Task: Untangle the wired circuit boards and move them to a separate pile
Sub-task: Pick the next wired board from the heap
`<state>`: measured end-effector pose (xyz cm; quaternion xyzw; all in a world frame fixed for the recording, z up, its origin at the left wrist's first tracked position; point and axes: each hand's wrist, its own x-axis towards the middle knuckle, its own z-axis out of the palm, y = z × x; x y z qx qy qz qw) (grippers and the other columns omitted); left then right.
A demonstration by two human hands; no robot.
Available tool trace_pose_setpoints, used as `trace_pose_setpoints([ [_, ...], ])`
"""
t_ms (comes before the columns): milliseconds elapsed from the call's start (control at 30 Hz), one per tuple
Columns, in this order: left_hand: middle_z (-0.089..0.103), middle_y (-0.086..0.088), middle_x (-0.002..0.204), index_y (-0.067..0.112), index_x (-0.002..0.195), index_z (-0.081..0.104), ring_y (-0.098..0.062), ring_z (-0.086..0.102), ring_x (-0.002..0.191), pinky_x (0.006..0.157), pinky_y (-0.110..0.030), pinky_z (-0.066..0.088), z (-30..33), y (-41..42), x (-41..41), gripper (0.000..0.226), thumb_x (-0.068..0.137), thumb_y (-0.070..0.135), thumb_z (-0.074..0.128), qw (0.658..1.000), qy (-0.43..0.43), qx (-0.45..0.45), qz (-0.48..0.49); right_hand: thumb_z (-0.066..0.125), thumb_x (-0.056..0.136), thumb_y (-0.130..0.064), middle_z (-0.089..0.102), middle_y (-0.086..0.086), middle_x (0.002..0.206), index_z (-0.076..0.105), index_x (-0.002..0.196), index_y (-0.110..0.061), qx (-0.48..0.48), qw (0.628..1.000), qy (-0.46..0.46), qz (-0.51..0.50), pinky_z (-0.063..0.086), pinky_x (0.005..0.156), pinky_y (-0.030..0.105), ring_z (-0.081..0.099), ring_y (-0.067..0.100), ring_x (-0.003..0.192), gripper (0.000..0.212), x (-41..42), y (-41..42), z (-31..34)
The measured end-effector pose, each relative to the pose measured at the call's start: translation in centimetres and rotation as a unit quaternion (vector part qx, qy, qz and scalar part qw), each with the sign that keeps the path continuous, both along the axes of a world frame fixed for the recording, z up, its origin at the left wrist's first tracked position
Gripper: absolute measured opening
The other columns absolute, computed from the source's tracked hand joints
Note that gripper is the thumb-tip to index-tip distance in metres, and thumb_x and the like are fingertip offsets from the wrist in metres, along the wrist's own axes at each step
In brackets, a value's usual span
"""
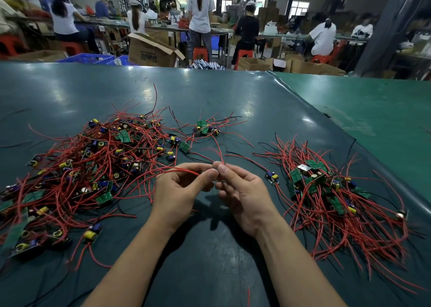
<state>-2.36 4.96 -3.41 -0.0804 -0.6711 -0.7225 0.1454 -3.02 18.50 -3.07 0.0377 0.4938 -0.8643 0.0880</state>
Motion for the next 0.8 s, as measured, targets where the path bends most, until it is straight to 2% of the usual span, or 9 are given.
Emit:
trace_pose_setpoints([
  [67,0.073,-0.006,0.071,0.015,0.081,0.076,-0.014,0.066,0.060,0.061,-0.020,0.054,0.00,-0.05,0.00,0.015,0.070,0.025,0.076,1.000,-0.006,0.004,-0.014,0.075,0.070,-0.017,0.069,0.004,0.069,0.078,0.081,-0.009,0.003,1.000,0.012,0.009,0.048,0.047,0.016,0.061,0.008,0.054,0.014,0.07,0.04,-0.08],
  [167,0.072,-0.006,0.068,0.014,0.079,0.075,-0.014,0.066,0.059,0.060,-0.020,0.054,-0.03,-0.15,-0.20,0.018,0.068,0.028,0.077,1.000,-0.022,0.019,0.008,0.073,0.080,-0.011,0.068,0.003,0.067,0.076,0.079,-0.007,0.019,0.999,0.018,-0.045,0.048,0.046,0.018,0.061,0.009,0.053,0.005,-0.04,-0.16,-0.18],
  [267,0.074,-0.004,0.071,0.018,0.075,0.076,-0.018,0.068,0.061,0.060,-0.023,0.055,-0.12,-0.20,-0.26,0.017,0.065,0.031,0.079,0.999,-0.026,0.008,0.024,0.064,0.090,-0.008,0.066,0.002,0.065,0.075,0.074,-0.010,0.091,0.992,0.034,-0.085,0.047,0.044,0.021,0.060,0.012,0.052,0.020,-0.15,-0.45,-0.35],
  [333,0.074,-0.002,0.072,0.019,0.074,0.076,-0.019,0.070,0.062,0.060,-0.022,0.055,-0.17,-0.10,-0.19,0.017,0.064,0.032,0.080,0.999,-0.026,-0.001,0.028,0.057,0.093,-0.005,0.065,0.002,0.064,0.075,0.075,-0.010,0.102,0.990,0.038,-0.092,0.045,0.042,0.021,0.058,0.012,0.050,0.026,-0.19,-0.57,-0.38],
  [433,0.074,-0.002,0.073,0.019,0.075,0.076,-0.020,0.071,0.064,0.060,-0.023,0.056,-0.16,-0.16,-0.28,0.021,0.063,0.035,0.080,0.999,-0.035,0.003,0.036,0.051,0.096,-0.006,0.062,0.002,0.063,0.074,0.075,-0.009,0.086,0.991,0.032,-0.098,0.043,0.040,0.021,0.055,0.012,0.049,0.031,-0.24,-0.74,-0.30],
  [567,0.075,-0.005,0.073,0.017,0.076,0.076,-0.019,0.069,0.062,0.062,-0.027,0.056,-0.12,0.02,-0.21,0.021,0.064,0.034,0.079,0.999,-0.047,-0.003,0.015,0.049,0.095,-0.013,0.053,0.002,0.057,0.070,0.062,-0.012,0.017,0.996,-0.010,-0.090,0.036,0.037,0.020,0.049,0.012,0.046,0.039,-0.34,-0.84,-0.20],
  [667,0.074,-0.007,0.072,0.015,0.078,0.076,-0.018,0.069,0.061,0.061,-0.024,0.056,-0.07,0.30,-0.02,0.022,0.065,0.033,0.079,0.999,-0.045,-0.016,-0.001,0.052,0.098,-0.020,0.049,0.000,0.053,0.068,0.054,-0.015,0.025,0.993,-0.006,-0.117,0.032,0.036,0.019,0.044,0.010,0.043,0.047,-0.52,-0.75,-0.51],
  [733,0.074,-0.007,0.072,0.015,0.078,0.076,-0.018,0.069,0.060,0.060,-0.022,0.055,0.00,0.25,-0.12,0.021,0.065,0.032,0.079,0.999,-0.041,-0.015,0.005,0.057,0.097,-0.018,0.052,0.000,0.057,0.072,0.064,-0.013,0.033,0.991,0.023,-0.131,0.033,0.036,0.019,0.044,0.008,0.044,0.037,-0.58,-0.70,-0.67],
  [800,0.074,-0.007,0.072,0.015,0.076,0.077,-0.018,0.068,0.059,0.060,-0.022,0.055,0.02,0.00,-0.35,0.021,0.064,0.032,0.080,0.999,-0.040,0.008,0.025,0.063,0.093,-0.011,0.060,0.002,0.065,0.071,0.077,-0.009,0.025,0.987,0.043,-0.150,0.035,0.037,0.018,0.047,0.007,0.045,0.018,-0.65,-0.52,-0.68],
])
